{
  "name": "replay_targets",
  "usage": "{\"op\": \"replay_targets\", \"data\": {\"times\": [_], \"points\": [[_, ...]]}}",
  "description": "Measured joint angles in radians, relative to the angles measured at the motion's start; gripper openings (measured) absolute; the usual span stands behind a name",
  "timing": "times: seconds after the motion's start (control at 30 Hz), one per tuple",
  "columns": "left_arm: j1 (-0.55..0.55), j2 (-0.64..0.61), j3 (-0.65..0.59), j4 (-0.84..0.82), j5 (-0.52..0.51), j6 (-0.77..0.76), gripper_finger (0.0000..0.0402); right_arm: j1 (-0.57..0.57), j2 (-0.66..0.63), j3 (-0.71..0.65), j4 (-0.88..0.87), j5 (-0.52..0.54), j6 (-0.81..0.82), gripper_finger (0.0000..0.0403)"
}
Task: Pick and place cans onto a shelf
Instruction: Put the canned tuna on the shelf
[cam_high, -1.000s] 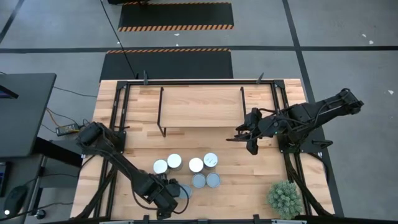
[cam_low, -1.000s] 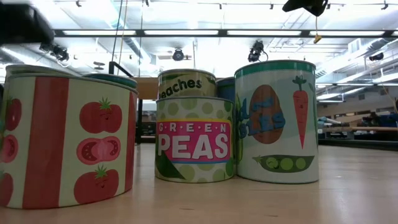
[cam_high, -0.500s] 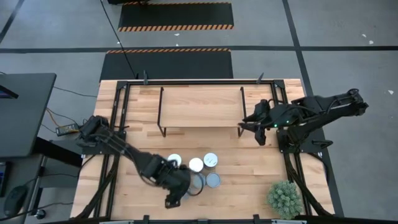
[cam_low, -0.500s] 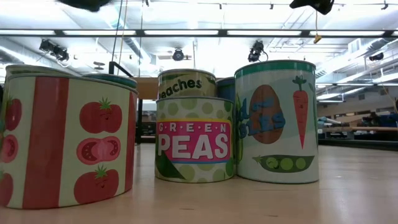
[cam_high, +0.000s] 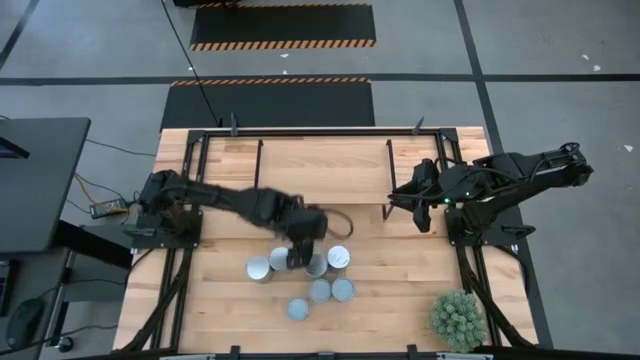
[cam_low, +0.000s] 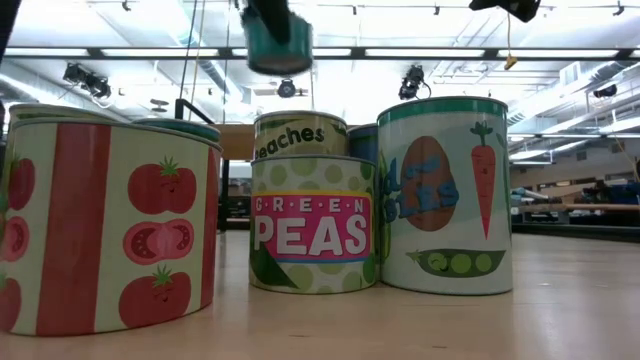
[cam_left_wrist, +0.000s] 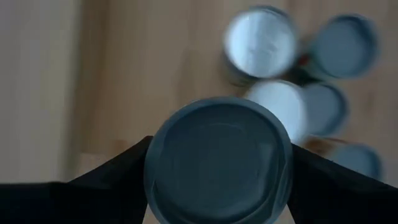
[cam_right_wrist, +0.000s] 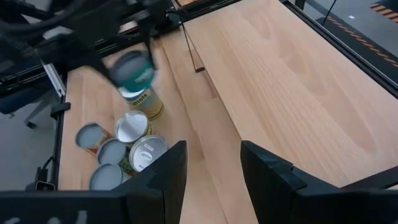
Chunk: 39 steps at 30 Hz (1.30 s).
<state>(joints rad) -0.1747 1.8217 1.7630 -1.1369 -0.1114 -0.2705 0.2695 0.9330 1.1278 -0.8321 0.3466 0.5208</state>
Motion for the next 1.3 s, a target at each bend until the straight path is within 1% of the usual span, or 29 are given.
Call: {"op": "replay_targets", "data": {"times": [0.23,0.47,0.57,0.63,0.73,0.97,1.17,1.3], "points": [[0.152,0.000,0.000,0.000,0.004,0.161,0.0292,0.000,-0.004,0.000,-0.002,0.006,0.014,0.0158],[0.244,0.003,0.000,0.001,0.011,0.263,0.0292,0.000,-0.004,0.000,-0.001,0.027,0.029,0.0158],[0.268,0.013,-0.007,0.017,0.011,0.309,0.0292,0.000,-0.004,0.000,-0.001,0.029,0.029,0.0158],[0.281,0.013,-0.035,0.052,0.011,0.330,0.0292,0.000,-0.004,0.000,-0.001,0.030,0.030,0.0158],[0.300,0.014,-0.058,0.063,0.014,0.335,0.0292,0.000,-0.004,0.000,0.000,0.030,0.034,0.0158],[0.336,0.013,-0.057,0.071,0.067,0.336,0.0292,0.000,-0.004,0.000,0.009,0.031,0.036,0.0158],[0.340,0.023,-0.056,0.058,0.069,0.354,0.0309,0.000,-0.004,0.000,0.010,0.031,0.036,0.0158],[0.335,0.030,-0.056,0.058,0.074,0.354,0.0313,0.000,-0.004,0.000,0.017,0.031,0.035,0.0158]]}}
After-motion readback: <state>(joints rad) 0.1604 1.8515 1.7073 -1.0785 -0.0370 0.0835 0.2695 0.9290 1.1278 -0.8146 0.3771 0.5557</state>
